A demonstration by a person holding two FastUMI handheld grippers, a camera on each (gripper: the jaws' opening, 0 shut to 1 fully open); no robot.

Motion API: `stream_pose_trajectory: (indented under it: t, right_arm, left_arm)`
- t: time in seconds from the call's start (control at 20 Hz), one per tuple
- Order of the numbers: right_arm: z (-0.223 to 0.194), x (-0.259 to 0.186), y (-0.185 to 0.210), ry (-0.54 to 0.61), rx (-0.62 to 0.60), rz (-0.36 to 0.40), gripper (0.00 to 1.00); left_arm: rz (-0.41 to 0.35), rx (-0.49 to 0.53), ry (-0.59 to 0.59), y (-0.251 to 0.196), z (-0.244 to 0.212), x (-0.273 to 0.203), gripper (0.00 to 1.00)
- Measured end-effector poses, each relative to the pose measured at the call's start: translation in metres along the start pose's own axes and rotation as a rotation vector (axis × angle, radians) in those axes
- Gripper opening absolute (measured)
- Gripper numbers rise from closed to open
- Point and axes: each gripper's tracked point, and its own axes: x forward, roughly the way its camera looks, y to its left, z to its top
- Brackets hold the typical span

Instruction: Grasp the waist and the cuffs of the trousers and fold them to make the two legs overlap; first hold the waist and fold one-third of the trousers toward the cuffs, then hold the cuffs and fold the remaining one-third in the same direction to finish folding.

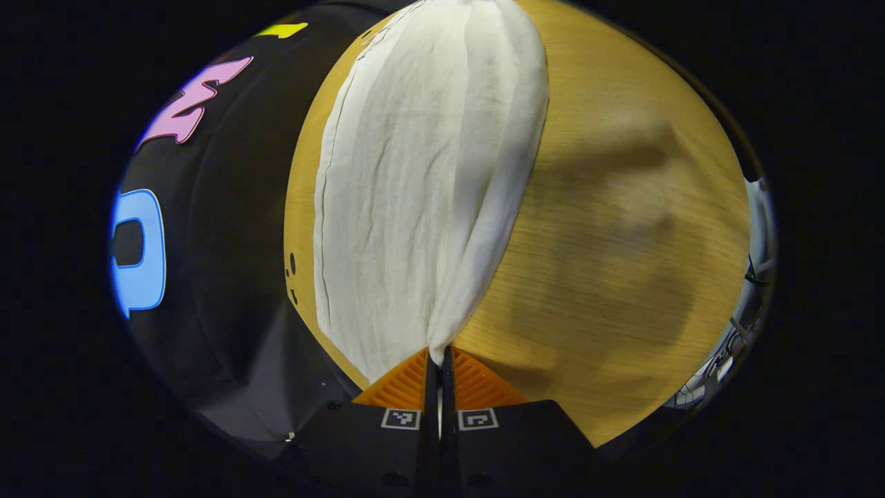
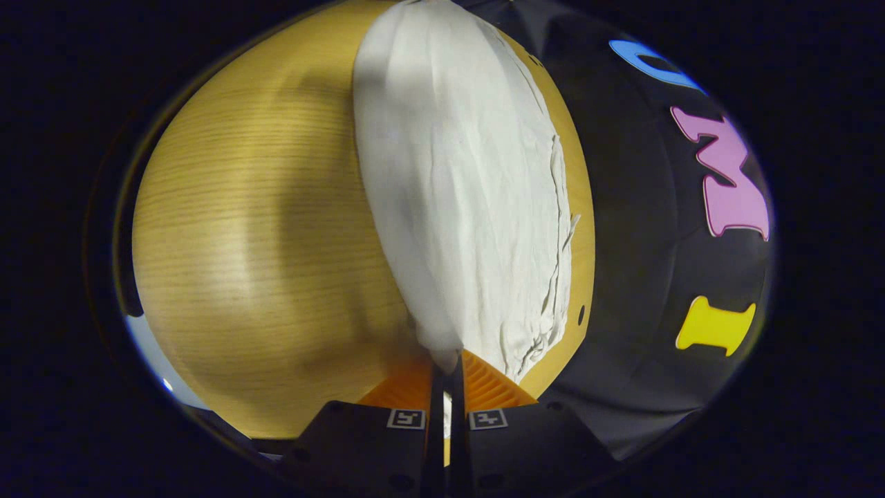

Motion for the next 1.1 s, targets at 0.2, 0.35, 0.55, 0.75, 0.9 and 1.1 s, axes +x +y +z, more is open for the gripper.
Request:
stream_pose_trajectory:
  t: [0.2,0.35,0.55,0.75,0.9,1.1]
  right_arm:
    - [0.002,-0.007,0.006,0.004,-0.032,0.004,0.08]
    - [0.004,-0.012,0.012,-0.007,-0.009,0.037,0.05]
    - [0.009,-0.015,0.006,-0.007,0.033,0.053,0.05]
    - [0.015,-0.034,-0.009,-0.028,0.083,0.011,0.05]
    - [0.02,-0.047,-0.03,-0.04,0.126,-0.035,0.05]
    - [0.034,-0.062,-0.067,-0.052,0.219,-0.109,0.05]
  left_arm:
    - [-0.008,-0.01,-0.015,-0.006,-0.001,-0.002,0.05]
    - [-0.005,-0.011,-0.012,-0.016,-0.011,-0.011,0.06]
    - [-0.03,-0.074,-0.022,-0.036,-0.006,-0.035,0.05]
    - [-0.02,-0.105,-0.05,-0.04,-0.003,-0.057,0.05]
    - [-0.008,-0.135,-0.07,-0.044,0.004,-0.077,0.05]
    - [0.038,-0.236,-0.104,-0.024,0.011,-0.094,0.05]
